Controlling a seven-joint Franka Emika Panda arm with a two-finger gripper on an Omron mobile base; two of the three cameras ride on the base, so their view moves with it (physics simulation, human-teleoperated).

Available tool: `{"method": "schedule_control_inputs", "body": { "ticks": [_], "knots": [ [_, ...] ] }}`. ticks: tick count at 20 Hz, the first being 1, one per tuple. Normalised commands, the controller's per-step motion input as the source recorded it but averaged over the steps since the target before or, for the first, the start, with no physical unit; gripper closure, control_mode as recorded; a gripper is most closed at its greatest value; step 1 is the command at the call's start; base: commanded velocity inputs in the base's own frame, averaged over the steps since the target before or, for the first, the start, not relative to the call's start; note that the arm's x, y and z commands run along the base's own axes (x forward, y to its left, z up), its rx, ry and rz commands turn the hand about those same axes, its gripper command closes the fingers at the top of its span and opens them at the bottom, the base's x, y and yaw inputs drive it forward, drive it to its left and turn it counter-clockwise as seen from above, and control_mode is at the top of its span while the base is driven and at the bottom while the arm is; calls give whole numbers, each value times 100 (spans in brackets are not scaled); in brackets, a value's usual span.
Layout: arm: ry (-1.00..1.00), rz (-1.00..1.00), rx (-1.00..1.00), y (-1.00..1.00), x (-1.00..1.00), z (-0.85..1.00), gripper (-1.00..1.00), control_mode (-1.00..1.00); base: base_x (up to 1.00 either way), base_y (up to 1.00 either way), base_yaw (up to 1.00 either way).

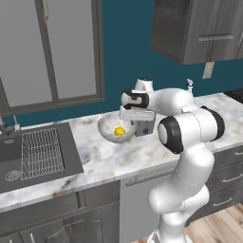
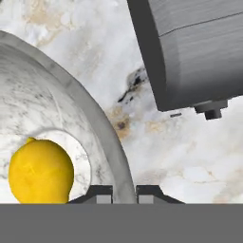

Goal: Move the cup from next to the sink to the open cabinet. Then, move the bowl with the lemon to the fridge to clear the area for faucet cleaning.

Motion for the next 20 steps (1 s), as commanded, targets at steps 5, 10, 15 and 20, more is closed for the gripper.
{"method": "schedule_control_inputs", "body": {
  "ticks": [5, 10, 15, 20],
  "knots": [
    [-19, -20, 5, -1, -63, 94, 100, -100, 0, 0, 0],
    [-27, -21, 11, -15, -92, 86, 100, -100, 0, 0, 0],
    [-15, -17, 8, -4, -77, 50, 100, 100, -20, 0, 0],
    [0, 0, 0, 0, 0, 0, 100, 100, -88, 0, 63]
  ]
}}
